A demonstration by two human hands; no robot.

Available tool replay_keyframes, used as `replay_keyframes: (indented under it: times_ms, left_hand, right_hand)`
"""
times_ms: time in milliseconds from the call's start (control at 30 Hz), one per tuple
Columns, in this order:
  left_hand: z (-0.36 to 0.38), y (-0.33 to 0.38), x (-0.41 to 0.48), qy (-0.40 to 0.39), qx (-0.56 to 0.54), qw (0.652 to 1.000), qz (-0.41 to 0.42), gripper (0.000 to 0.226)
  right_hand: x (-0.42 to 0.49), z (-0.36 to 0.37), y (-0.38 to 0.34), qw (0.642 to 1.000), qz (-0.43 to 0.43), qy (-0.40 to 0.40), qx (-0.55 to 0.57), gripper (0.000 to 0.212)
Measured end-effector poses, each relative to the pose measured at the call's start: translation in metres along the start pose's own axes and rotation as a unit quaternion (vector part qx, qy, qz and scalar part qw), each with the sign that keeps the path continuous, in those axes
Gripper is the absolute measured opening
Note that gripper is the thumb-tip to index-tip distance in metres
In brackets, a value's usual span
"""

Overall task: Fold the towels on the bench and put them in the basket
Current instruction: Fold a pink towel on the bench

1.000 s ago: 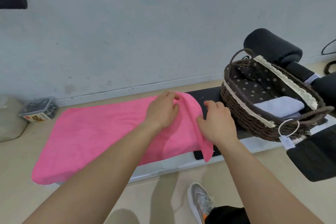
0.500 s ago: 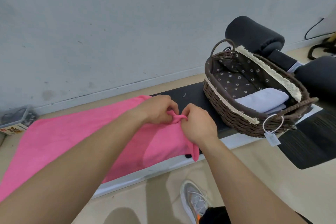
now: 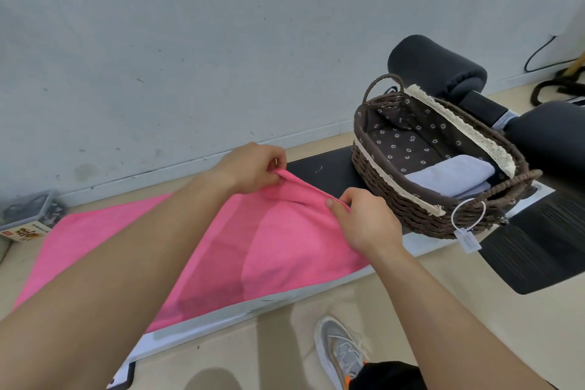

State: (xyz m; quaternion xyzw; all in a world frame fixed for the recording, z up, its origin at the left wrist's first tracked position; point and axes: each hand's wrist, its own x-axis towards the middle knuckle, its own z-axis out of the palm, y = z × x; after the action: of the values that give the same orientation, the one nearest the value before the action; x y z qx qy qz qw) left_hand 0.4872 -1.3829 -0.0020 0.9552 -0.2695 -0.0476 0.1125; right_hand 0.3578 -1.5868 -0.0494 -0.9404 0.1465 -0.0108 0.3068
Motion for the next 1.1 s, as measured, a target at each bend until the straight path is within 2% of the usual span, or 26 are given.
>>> replay_keyframes:
  times_ms: [100,300,467,567,633,733,900,1100]
  left_hand:
    - [-0.004,-0.004,0.012,0.030,-0.041,0.999,-0.020,0.011]
    - [0.005,0.007,0.054,0.097,-0.059,0.993,-0.042,0.017]
    - [0.028,0.031,0.085,0.112,-0.093,0.989,-0.027,0.035]
    - [0.045,0.039,0.098,0.077,-0.112,0.990,-0.021,0.045]
    - [0.054,0.040,0.102,0.042,-0.127,0.991,-0.018,0.053]
    - [0.062,0.037,0.098,0.028,-0.120,0.992,-0.008,0.059]
    - [0.063,0.020,0.066,0.084,-0.101,0.991,-0.026,0.052]
    - [0.061,-0.020,-0.016,0.109,-0.091,0.987,-0.075,0.045]
  right_hand:
    - [-0.001,-0.002,0.008,1.000,-0.001,-0.005,0.004,0.032]
    - [0.000,0.003,0.017,1.000,-0.003,-0.021,-0.019,0.011]
    - [-0.002,0.006,0.014,0.997,-0.027,0.010,-0.069,0.034]
    - [-0.003,0.018,0.014,0.984,-0.080,0.078,-0.137,0.045]
    - [-0.002,0.026,0.016,0.970,-0.122,0.115,-0.179,0.043]
    - [-0.003,0.033,0.016,0.963,-0.164,0.073,-0.200,0.039]
    - [-0.007,0.033,0.003,0.964,-0.173,0.058,-0.193,0.047]
    - [-0.020,0.046,-0.040,0.954,-0.240,-0.003,-0.178,0.045]
